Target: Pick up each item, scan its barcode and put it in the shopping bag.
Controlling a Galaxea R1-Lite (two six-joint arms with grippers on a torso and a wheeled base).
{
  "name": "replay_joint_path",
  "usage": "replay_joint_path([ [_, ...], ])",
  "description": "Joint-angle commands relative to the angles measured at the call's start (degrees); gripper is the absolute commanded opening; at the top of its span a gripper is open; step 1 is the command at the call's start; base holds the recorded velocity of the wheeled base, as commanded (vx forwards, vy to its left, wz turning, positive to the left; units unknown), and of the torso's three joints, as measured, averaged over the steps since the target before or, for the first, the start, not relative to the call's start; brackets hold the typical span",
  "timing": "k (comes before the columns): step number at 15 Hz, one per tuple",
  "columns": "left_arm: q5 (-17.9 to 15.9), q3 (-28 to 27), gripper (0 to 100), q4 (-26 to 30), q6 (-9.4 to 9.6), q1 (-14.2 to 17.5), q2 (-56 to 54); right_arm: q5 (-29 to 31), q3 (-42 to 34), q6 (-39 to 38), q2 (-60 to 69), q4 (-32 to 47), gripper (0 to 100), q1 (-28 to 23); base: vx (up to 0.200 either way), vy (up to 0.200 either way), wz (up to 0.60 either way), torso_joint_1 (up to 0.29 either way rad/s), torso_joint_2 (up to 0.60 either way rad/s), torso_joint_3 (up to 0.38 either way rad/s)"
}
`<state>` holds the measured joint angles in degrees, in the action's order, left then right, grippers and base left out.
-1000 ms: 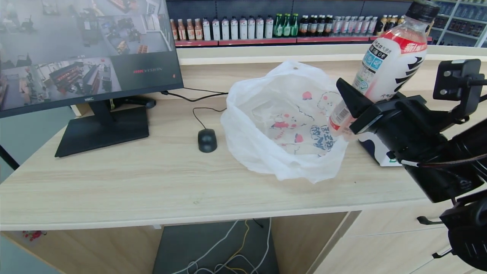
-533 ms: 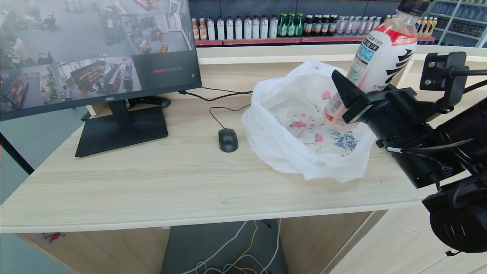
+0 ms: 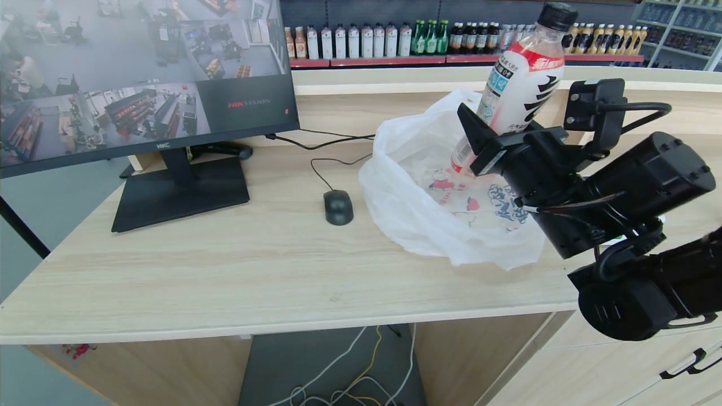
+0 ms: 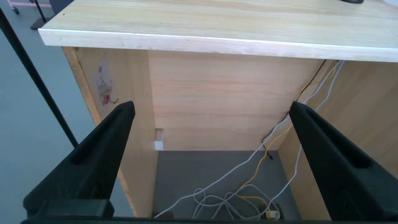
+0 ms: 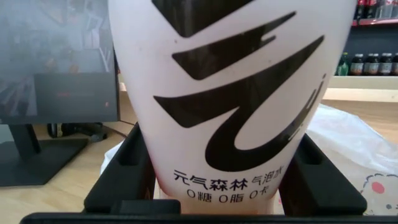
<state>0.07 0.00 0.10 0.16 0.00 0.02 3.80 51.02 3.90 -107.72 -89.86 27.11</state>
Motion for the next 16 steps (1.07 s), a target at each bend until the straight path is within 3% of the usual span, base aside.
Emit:
replay_joint_path([
  [1, 0.01, 0.00, 100, -0.01, 0.02, 0.00, -0.02, 0.06, 2.60, -0.82, -4.52, -0.14, 0, -0.74, 0.000, 0.000, 0.00, 0.000, 0.00, 0.000],
  [16, 0.01, 0.00, 100, -0.01, 0.02, 0.00, -0.02, 0.15, 6.55, -0.47, -14.10, -0.14, 0, 1.63, 0.000, 0.000, 0.00, 0.000, 0.00, 0.000],
])
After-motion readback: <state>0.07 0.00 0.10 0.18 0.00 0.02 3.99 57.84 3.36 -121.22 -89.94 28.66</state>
